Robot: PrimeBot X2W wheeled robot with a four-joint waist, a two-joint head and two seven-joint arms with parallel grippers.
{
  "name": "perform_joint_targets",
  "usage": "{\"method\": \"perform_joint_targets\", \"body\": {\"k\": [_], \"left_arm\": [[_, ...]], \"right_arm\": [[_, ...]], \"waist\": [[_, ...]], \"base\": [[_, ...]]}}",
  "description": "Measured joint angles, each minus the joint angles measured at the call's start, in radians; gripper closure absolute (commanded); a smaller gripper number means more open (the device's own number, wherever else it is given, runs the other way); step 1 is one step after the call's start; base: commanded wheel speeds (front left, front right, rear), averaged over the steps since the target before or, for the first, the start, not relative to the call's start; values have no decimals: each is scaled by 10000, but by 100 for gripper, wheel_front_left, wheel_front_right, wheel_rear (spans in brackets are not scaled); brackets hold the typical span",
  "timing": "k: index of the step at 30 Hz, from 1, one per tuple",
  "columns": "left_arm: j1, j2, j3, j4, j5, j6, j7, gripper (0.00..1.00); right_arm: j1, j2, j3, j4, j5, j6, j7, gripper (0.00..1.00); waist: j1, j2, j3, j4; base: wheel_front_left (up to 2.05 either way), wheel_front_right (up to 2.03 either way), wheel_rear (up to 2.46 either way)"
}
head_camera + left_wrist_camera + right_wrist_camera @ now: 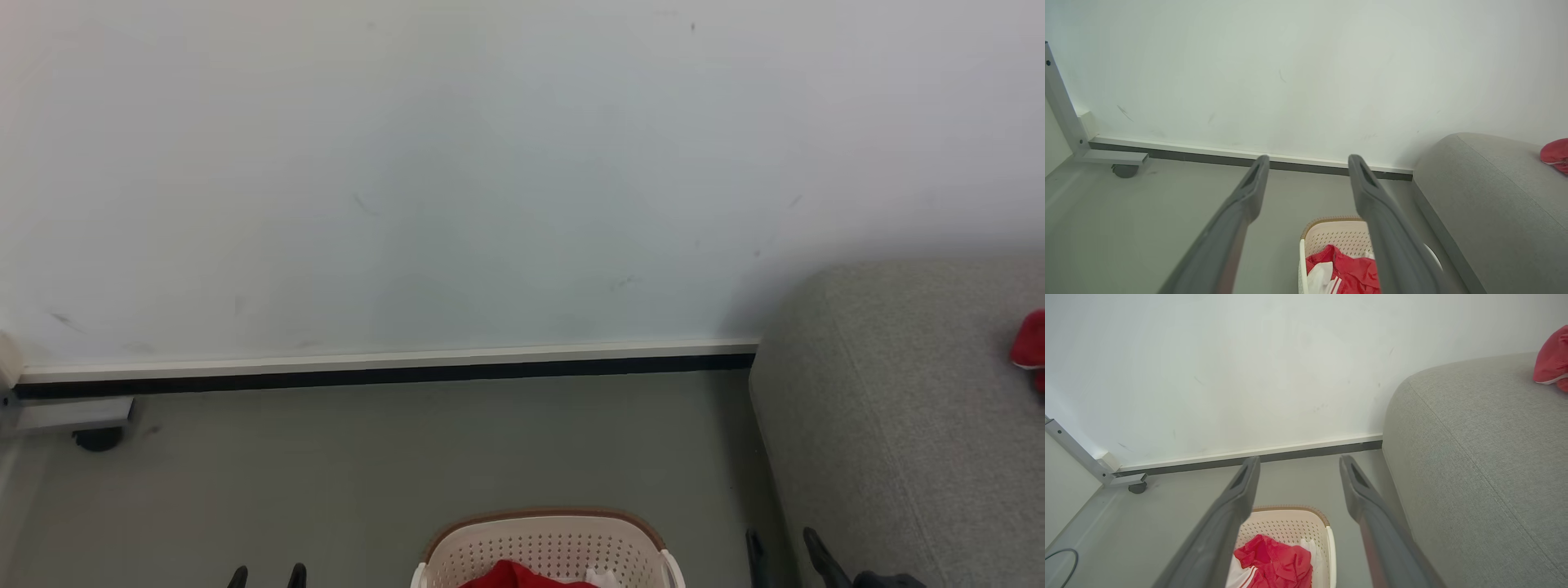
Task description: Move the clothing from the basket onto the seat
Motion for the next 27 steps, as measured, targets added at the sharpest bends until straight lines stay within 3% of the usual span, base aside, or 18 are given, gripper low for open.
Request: {"method": "perform_joint_targets", "body": {"k": [9, 10, 14, 27], "left_arm": [[-115, -232, -100, 652, -29, -82, -2, 0], [-365, -284, -215, 966, -38, -90, -13, 0], [-717, -280, -360, 1845, 86, -2, -12, 0], [-3754, 115, -886, 4916, 773, 261, 679, 0]], "right_arm": [[-161, 2, 426, -215, -148, 0, 132, 0], [-340, 2, 780, -380, -403, 0, 176, 0], [-466, 4, 1241, -545, -694, 0, 226, 0], [-1517, -6, 2232, -1590, -1383, 0, -734, 0]], "waist": [[0, 0, 245, -973], [0, 0, 387, -1442], [0, 0, 623, -2136], [2, 1, 2691, -3935]], "base": [[0, 0, 0], [0, 0, 0], [0, 0, 0], [0, 0, 0]]}}
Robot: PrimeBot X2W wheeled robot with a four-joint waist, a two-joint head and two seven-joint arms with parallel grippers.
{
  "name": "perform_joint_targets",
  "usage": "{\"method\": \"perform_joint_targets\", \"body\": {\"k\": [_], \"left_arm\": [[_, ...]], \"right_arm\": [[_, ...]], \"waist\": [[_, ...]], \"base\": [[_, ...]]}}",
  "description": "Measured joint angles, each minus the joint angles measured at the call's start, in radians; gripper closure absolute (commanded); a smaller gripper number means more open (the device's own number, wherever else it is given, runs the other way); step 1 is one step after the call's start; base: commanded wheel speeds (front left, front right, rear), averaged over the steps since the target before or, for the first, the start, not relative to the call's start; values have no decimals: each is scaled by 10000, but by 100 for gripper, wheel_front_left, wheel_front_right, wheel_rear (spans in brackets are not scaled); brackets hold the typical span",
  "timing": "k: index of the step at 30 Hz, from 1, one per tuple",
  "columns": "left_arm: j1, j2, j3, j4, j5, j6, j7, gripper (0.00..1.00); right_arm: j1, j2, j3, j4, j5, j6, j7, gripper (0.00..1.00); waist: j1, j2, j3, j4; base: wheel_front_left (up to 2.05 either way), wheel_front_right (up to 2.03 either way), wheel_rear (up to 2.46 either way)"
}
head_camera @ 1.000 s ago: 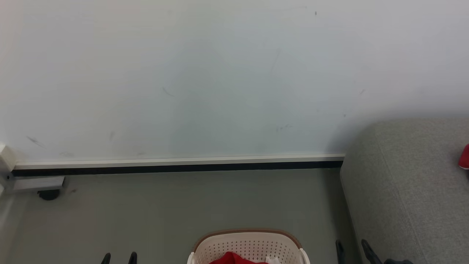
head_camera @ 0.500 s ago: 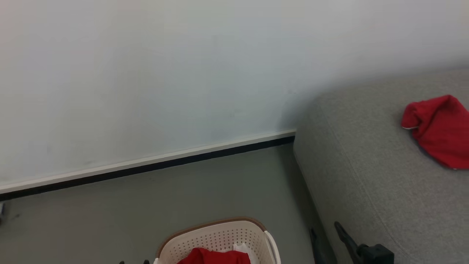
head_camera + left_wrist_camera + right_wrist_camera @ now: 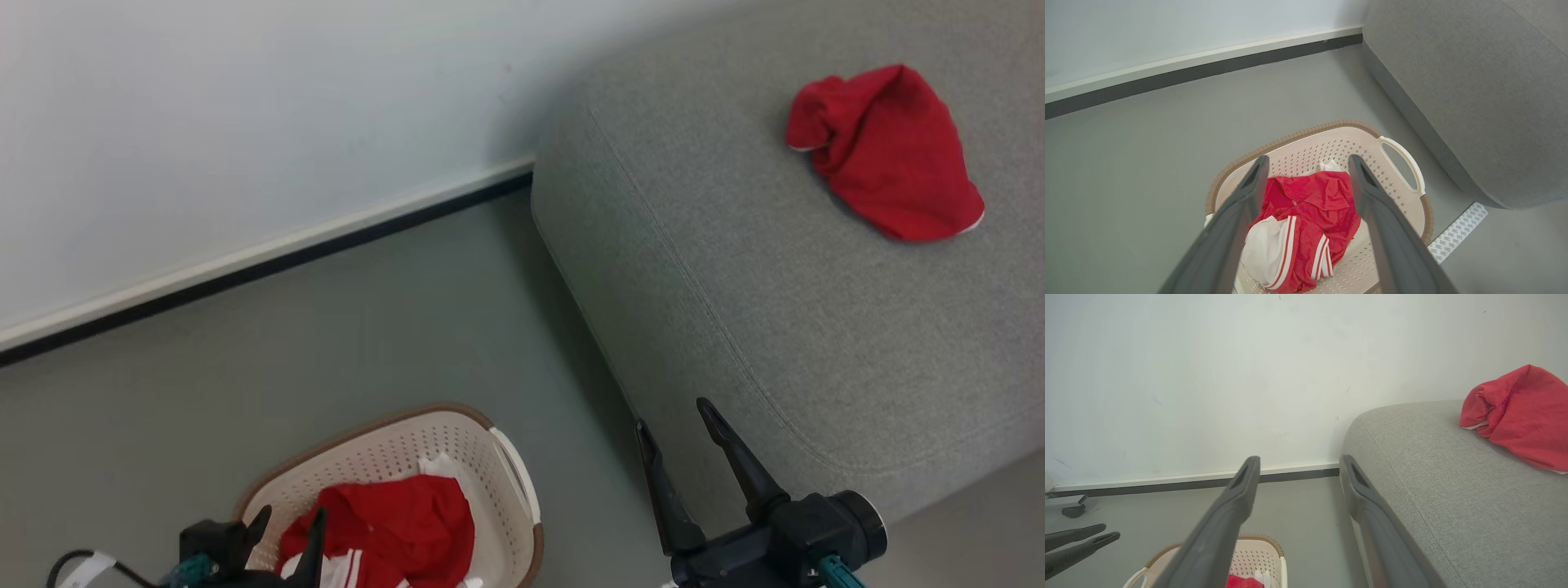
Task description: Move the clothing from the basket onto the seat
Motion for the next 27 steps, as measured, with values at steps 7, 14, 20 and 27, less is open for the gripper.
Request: {"method": "perform_joint_targets", "body": {"k": [7, 14, 20, 27], "left_arm": [[-1362, 261, -625, 1237, 251, -257, 514, 0], [-3090, 531, -1170, 2268, 472, -349, 1513, 0], [-4165, 715, -1206, 2855, 483, -336, 2034, 0], [-5161, 541, -1423, 3722, 422, -347, 2102, 0]], "right_arm": [[-170, -13, 65, -522, -44, 0, -173, 0], [-299, -19, 21, -1365, -169, 0, -207, 0], [-316, -17, 132, -1766, -67, 0, -207, 0], [-157, -13, 161, -2082, 92, 0, -207, 0]], "waist": [[1, 1, 1360, -586], [2, 1, 3033, -1095], [1, 2, 4379, -1443], [0, 2, 5737, -1726]], "base": [[0, 0, 0], [0, 0, 0], [0, 0, 0], [0, 0, 0]]}}
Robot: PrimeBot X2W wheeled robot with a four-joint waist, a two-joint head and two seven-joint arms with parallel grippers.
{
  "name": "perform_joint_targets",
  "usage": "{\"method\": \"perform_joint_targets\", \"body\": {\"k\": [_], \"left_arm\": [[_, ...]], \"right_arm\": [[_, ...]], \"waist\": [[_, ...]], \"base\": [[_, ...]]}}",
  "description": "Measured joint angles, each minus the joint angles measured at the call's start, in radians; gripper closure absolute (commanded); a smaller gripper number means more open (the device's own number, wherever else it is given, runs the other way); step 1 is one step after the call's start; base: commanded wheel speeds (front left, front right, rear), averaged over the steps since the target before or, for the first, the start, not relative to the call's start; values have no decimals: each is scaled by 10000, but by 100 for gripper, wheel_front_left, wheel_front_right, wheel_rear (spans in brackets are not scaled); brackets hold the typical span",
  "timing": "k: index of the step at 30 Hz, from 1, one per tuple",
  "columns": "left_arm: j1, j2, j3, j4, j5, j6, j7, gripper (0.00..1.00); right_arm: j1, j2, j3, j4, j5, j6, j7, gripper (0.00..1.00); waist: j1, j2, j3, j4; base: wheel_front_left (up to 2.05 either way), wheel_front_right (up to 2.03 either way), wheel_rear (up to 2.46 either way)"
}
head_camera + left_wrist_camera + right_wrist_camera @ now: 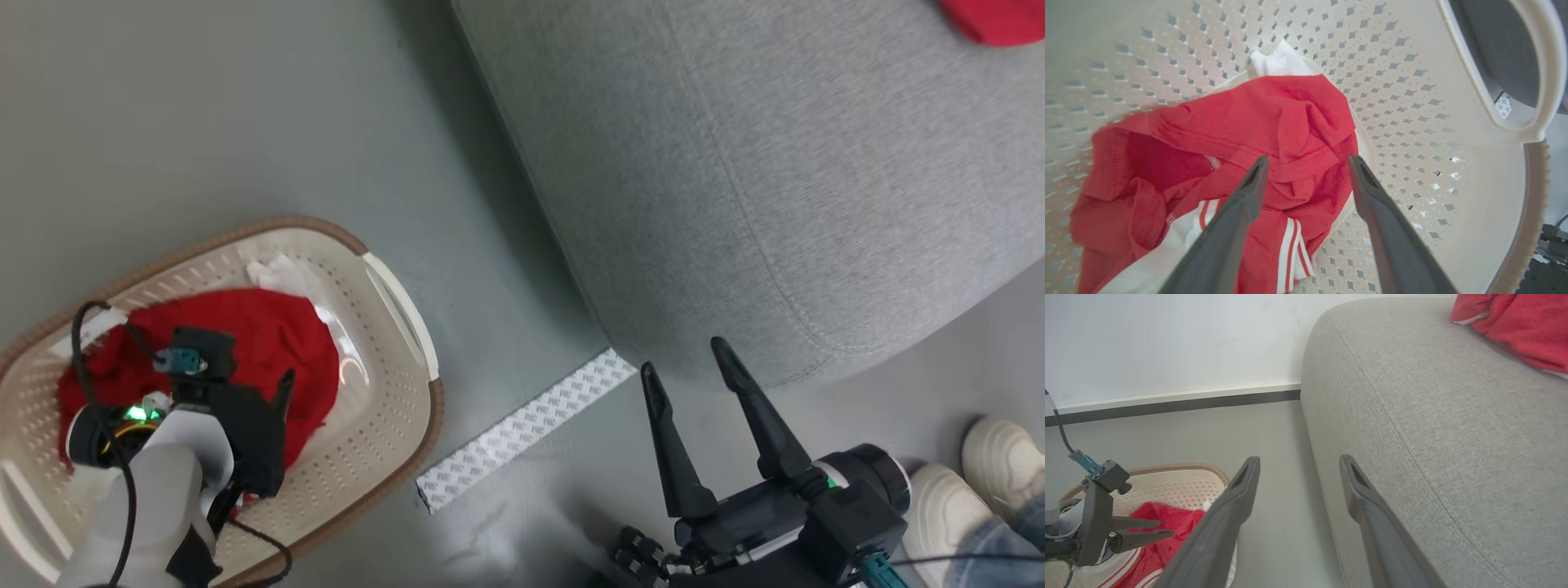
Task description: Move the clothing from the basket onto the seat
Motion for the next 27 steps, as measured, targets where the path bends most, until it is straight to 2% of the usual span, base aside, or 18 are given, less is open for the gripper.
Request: {"method": "perform_joint_targets", "body": {"k": [4, 9, 12, 21, 27], "left_arm": [[-389, -46, -86, 401, 31, 138, -84, 0], [-934, -107, -56, 857, 29, 598, -267, 0], [-1152, -136, -109, 1068, 35, 709, -428, 0], [-1678, -272, -476, 1676, 161, 610, -539, 0], [-1926, -431, -617, 1956, 98, 451, -518, 0]], "right_arm": [[49, 6, 107, -109, 90, 0, 0, 0], [279, 6, 36, -385, 215, 0, 2, 0], [396, 8, -159, -729, 752, 0, 0, 0], [612, 8, 146, -951, 2679, 0, 0, 0], [642, 10, 238, -932, 2575, 0, 0, 0]], "waist": [[0, 0, 471, -55], [-1, -1, 847, -83], [-2, -1, 985, -94], [-2, -2, 1226, -93], [-3, -2, 1343, -36]], "base": [[0, 0, 0], [0, 0, 0], [0, 0, 0], [0, 0, 0], [0, 0, 0]]}}
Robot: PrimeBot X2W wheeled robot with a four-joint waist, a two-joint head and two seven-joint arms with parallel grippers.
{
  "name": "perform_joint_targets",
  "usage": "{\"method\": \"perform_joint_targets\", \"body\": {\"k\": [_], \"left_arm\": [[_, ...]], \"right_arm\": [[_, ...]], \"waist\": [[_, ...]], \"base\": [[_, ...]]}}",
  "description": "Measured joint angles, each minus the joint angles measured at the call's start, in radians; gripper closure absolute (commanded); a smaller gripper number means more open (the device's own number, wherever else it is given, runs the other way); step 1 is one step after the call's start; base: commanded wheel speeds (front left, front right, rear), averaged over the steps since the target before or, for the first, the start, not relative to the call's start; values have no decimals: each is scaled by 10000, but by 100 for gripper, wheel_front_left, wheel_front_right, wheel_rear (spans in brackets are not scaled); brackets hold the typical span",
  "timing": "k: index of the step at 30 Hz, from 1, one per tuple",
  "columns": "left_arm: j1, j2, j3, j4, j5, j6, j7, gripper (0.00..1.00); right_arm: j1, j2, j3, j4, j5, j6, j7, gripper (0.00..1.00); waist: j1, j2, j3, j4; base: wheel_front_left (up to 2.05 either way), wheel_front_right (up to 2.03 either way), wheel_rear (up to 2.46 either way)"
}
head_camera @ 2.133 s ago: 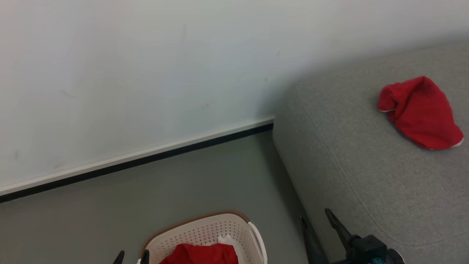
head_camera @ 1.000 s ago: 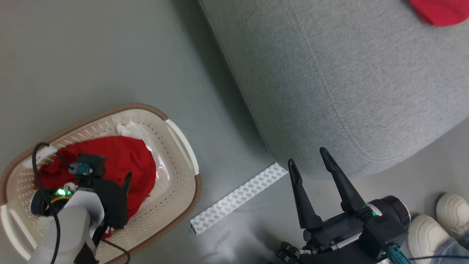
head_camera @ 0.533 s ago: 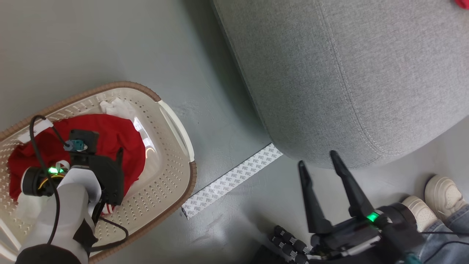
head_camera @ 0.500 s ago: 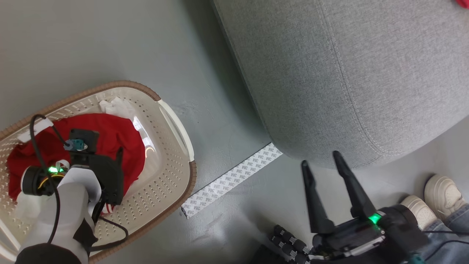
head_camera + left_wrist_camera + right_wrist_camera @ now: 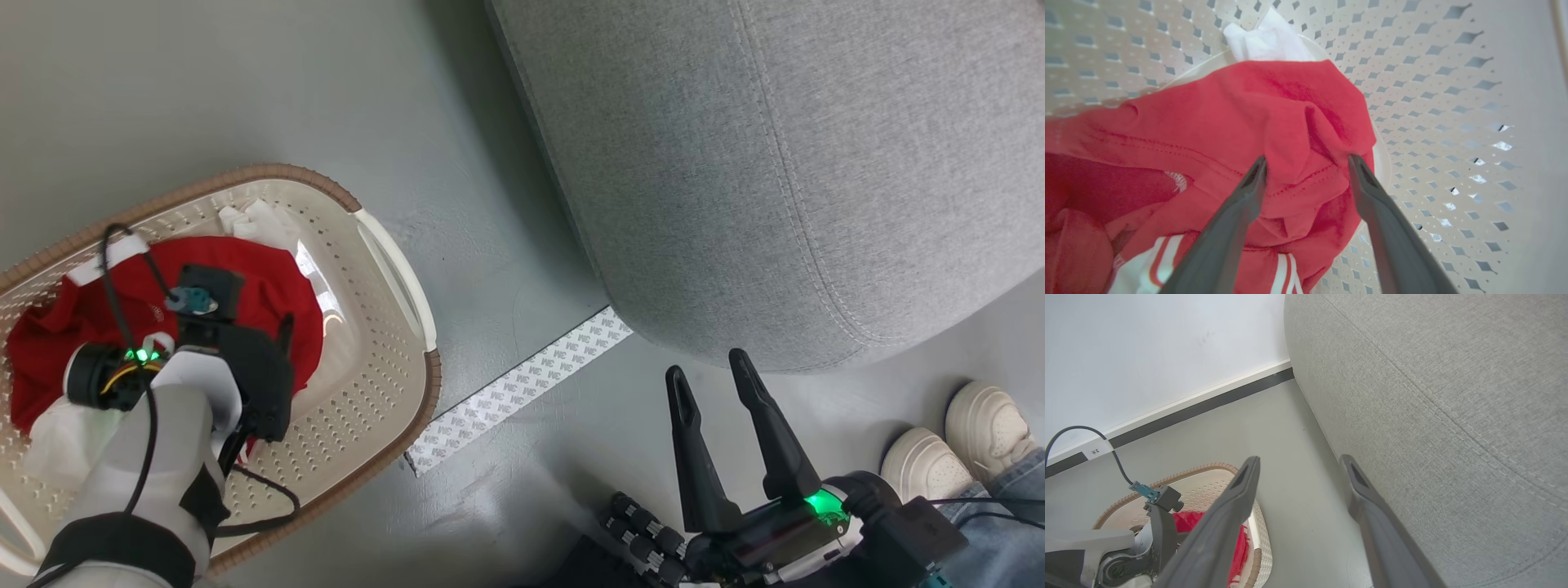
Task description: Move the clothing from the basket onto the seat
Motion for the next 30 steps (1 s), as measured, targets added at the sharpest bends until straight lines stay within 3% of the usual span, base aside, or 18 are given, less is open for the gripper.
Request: {"method": "perform_joint_targets", "body": {"k": [6, 7, 8, 9, 20, 30], "left_arm": [[-81, -90, -228, 217, 56, 79, 56, 0], [-95, -94, -280, 240, 69, 81, 54, 28], [-106, -98, -353, 263, 107, 79, 56, 86], [-115, -115, -401, 286, 127, 63, 94, 100], [-257, -25, -504, 380, -29, -151, -500, 100], [416, -282, -140, 389, -759, -213, -1492, 100]], "right_arm": [[451, 0, -44, -249, -272, 0, 0, 0], [530, 0, -56, -291, -314, 0, 0, 0], [623, 0, -56, -326, -334, 0, 0, 0], [689, 0, -58, -337, -345, 0, 0, 0], [415, -2, 253, -267, -384, 0, 0, 0], [-887, 6, 811, 794, -174, 0, -2, 0]], "waist": [[0, 0, 104, 87], [0, -1, 122, 102], [1, -1, 138, 114], [0, 0, 152, 126], [1, -1, 252, 189], [0, -1, -415, 44]], "base": [[0, 0, 0], [0, 0, 0], [0, 0, 0], [0, 0, 0], [0, 0, 0], [0, 0, 0]]}}
